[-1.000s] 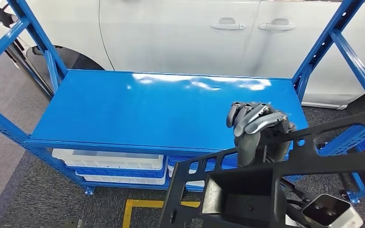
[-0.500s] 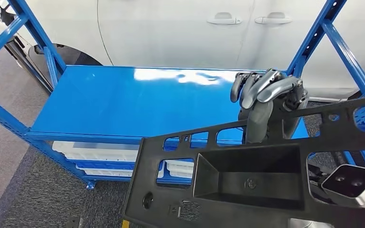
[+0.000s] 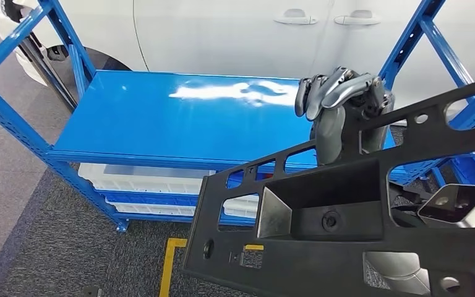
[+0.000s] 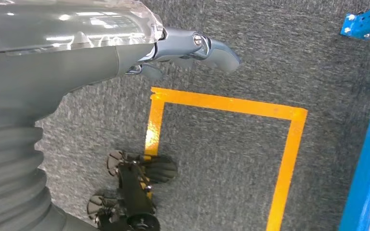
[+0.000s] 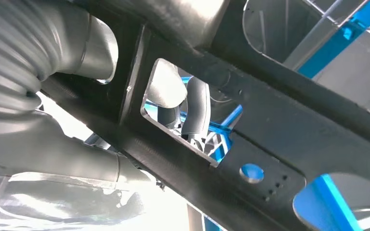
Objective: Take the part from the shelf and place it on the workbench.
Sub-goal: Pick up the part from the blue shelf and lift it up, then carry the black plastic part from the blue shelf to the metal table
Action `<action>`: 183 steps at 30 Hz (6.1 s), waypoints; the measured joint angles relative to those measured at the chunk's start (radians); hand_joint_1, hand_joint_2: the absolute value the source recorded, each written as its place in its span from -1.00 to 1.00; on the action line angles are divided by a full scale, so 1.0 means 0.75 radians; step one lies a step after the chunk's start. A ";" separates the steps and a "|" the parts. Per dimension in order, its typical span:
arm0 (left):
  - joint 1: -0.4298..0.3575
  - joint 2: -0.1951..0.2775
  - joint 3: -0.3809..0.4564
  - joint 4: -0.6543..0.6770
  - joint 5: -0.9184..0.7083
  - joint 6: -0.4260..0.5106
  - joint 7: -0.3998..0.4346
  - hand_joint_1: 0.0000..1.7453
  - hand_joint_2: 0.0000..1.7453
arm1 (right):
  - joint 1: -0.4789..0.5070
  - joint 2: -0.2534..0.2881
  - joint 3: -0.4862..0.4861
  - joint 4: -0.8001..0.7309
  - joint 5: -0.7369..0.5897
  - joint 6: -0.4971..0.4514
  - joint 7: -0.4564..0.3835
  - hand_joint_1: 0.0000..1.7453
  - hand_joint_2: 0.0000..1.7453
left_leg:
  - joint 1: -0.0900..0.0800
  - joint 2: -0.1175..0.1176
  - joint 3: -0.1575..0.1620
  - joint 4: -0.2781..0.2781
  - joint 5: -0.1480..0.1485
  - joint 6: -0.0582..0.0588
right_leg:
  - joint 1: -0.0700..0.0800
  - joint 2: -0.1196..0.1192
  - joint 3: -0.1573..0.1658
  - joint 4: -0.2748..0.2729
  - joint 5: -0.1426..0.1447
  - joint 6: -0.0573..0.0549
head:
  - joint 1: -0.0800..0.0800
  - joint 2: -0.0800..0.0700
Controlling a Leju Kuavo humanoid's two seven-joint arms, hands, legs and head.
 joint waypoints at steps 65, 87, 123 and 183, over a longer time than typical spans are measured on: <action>0.082 0.047 0.073 -0.001 -0.038 -0.035 0.384 -1.00 1.00 | 0.227 0.035 -0.090 -0.092 0.266 0.114 -0.093 1.00 1.00 | -0.006 0.017 0.126 -0.020 -0.095 -0.033 | 0.003 -0.005 -0.035 -0.071 0.064 -0.033 | 0.000 0.000; 0.087 0.046 0.077 -0.001 -0.046 -0.036 0.368 -1.00 1.00 | 0.262 0.066 -0.095 -0.087 0.354 0.161 -0.088 1.00 1.00 | 0.004 0.008 0.094 -0.024 -0.059 0.008 | -0.002 -0.002 -0.194 0.236 -0.081 0.006 | 0.000 0.000; 0.105 0.068 0.146 -0.001 -0.048 -0.045 0.288 -1.00 1.00 | 0.221 0.095 -0.067 0.016 0.460 0.400 -0.022 1.00 1.00 | 0.002 -0.118 0.043 -0.006 -0.023 -0.003 | -0.003 0.059 -0.071 0.042 0.028 -0.027 | 0.000 0.000; 0.089 -0.016 0.182 0.004 -0.091 -0.007 0.193 -1.00 1.00 | 0.001 0.100 0.148 0.066 0.394 0.240 0.066 1.00 1.00 | 0.003 -0.097 0.027 -0.009 -0.006 0.012 | -0.001 0.022 -0.109 0.144 -0.034 -0.001 | 0.000 0.000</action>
